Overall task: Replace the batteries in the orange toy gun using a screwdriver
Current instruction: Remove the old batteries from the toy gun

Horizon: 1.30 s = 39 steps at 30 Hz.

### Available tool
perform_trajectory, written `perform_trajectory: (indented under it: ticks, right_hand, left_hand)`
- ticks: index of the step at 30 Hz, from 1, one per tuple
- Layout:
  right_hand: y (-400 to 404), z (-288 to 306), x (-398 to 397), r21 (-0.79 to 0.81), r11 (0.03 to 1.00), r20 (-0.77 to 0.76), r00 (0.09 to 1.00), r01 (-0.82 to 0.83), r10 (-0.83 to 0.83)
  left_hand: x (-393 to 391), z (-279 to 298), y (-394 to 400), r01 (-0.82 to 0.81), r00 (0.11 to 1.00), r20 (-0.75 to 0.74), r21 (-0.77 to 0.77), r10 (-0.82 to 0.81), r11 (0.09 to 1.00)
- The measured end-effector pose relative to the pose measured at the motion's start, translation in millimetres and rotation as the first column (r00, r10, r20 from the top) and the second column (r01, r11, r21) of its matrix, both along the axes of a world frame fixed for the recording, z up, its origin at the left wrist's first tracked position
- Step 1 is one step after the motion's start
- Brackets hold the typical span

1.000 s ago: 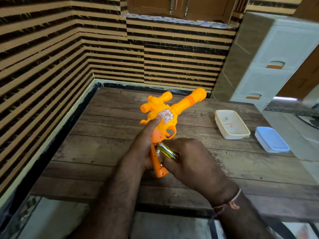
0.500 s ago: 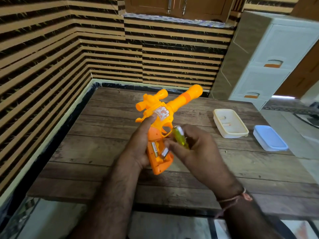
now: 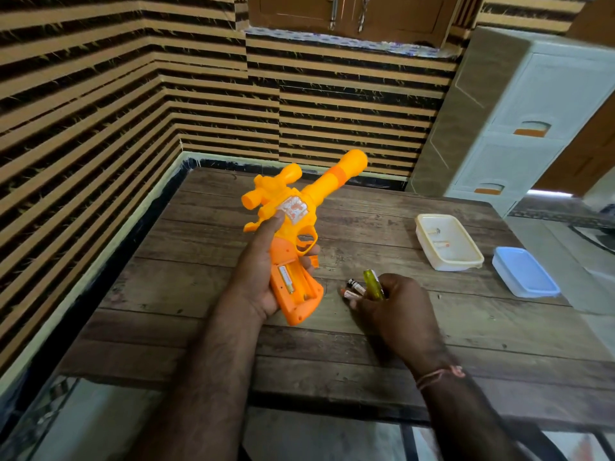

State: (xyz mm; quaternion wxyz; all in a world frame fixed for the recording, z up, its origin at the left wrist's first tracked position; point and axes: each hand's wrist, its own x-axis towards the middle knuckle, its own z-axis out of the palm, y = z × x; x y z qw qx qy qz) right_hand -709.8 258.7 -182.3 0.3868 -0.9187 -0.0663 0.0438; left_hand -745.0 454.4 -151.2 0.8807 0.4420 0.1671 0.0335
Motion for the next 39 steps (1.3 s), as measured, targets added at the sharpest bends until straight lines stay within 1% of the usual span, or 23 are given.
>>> perform_trajectory:
  ticks: [2,3,5,7,8,9,10,11,12,13,14,15,17,18,22,24,27,30,32,34,37,39]
  right_hand:
    - [0.5,3.8,-3.9,-0.171,0.985,0.049,0.998,-0.037,0.046]
    - [0.7,4.2,-4.7,-0.222,0.974,0.067,0.996,-0.048,0.064]
    - [0.9,4.8,-6.4,-0.257,0.965,0.074,0.994,-0.059,0.081]
    - [1.7,6.7,-6.7,-0.251,0.966,0.084,0.993,-0.061,0.084]
    - [1.7,8.2,-5.9,-0.233,0.971,0.114,0.99,-0.055,0.084]
    - [1.8,10.9,-5.1,-0.186,0.982,0.171,0.982,-0.044,0.077]
    - [2.9,16.7,-5.7,-0.093,0.995,0.226,0.972,-0.038,0.058]
    - [4.7,25.8,-7.7,0.054,0.998,0.26,0.965,-0.044,0.029]
    - [6.8,35.9,-10.7,0.222,0.973,0.264,0.964,-0.067,0.006]
    - [8.7,46.3,-13.8,0.369,0.924,0.267,0.964,-0.097,-0.006]
    - [10.6,57.0,-17.8,0.467,0.874,0.286,0.958,-0.134,-0.006]
    - [11.5,65.6,-21.7,0.521,0.834,0.325,0.946,-0.182,0.003]
    - [11.2,75.8,-28.2,0.558,0.784,0.403,0.915,-0.273,0.032]
    - [11.4,77.4,-30.8,0.574,0.759,0.417,0.907,-0.307,0.051]
    - [14.0,74.6,-35.0,0.645,0.648,0.395,0.903,-0.404,0.17]
    - [17.5,72.2,-36.7,0.642,0.631,0.382,0.895,-0.435,0.228]
    - [21.3,63.5,-35.2,0.604,0.659,0.37,0.89,-0.448,0.265]
    - [24.2,54.2,-34.6,0.554,0.703,0.348,0.891,-0.447,0.292]
    - [25.2,53.6,-35.4,0.535,0.727,0.333,0.898,-0.431,0.288]
    - [24.7,56.1,-35.3,0.515,0.731,0.33,0.891,-0.447,0.313]
    - [22.3,61.7,-35.9,0.454,0.744,0.414,0.856,-0.49,0.311]
    - [21.6,65.0,-37.1,0.475,0.732,0.44,0.852,-0.488,0.282]
  left_hand:
    - [0.0,-0.1,-0.6,0.016,1.0,0.006,0.024,-0.016,1.0]
    - [-0.3,0.2,-0.9,0.024,1.0,0.019,0.026,-0.025,0.999]
    - [-0.4,0.8,-1.8,0.044,0.998,0.042,0.021,-0.045,0.999]
    - [-0.5,0.7,-2.6,0.062,0.996,0.056,0.027,-0.063,0.998]
    - [-0.3,0.2,-3.2,0.068,0.996,0.055,0.028,-0.069,0.997]
    - [-0.6,-0.4,-3.6,0.07,0.996,0.054,0.031,-0.072,0.997]
    - [-0.6,-1.2,-4.2,0.072,0.996,0.057,0.03,-0.073,0.997]
    - [-0.9,-1.7,-4.9,0.075,0.995,0.067,0.027,-0.077,0.997]
    - [-0.9,-3.0,-5.5,0.081,0.993,0.085,0.023,-0.082,0.996]
    - [-0.9,-4.3,-5.8,0.087,0.99,0.107,0.023,-0.089,0.996]
    - [-0.2,-5.9,-5.9,0.092,0.987,0.128,0.027,-0.095,0.995]
    - [0.1,-6.9,-6.1,0.098,0.984,0.148,0.034,-0.102,0.995]
    - [1.1,-6.5,-7.4,0.108,0.975,0.192,0.048,-0.115,0.993]
    - [1.6,-6.4,-8.1,0.11,0.97,0.211,0.047,-0.117,0.993]
    - [2.8,-7.7,-10.7,0.07,0.976,0.208,0.006,-0.07,0.997]
    - [3.8,-10.0,-10.4,0.046,0.981,0.189,-0.021,-0.041,0.999]
    - [5.7,-13.9,-7.3,0.035,0.988,0.153,-0.08,-0.022,0.996]
    - [7.4,-16.3,-4.0,0.057,0.992,0.122,-0.144,-0.039,0.988]
    - [7.4,-16.0,-2.5,0.054,0.991,0.126,-0.14,-0.036,0.989]
    - [7.3,-16.0,-2.1,0.041,0.993,0.119,-0.129,-0.025,0.991]
    - [5.6,-13.4,-2.9,0.037,0.993,0.119,-0.099,-0.026,0.994]
    - [5.4,-13.2,-3.2,0.035,0.993,0.115,-0.086,-0.025,0.996]
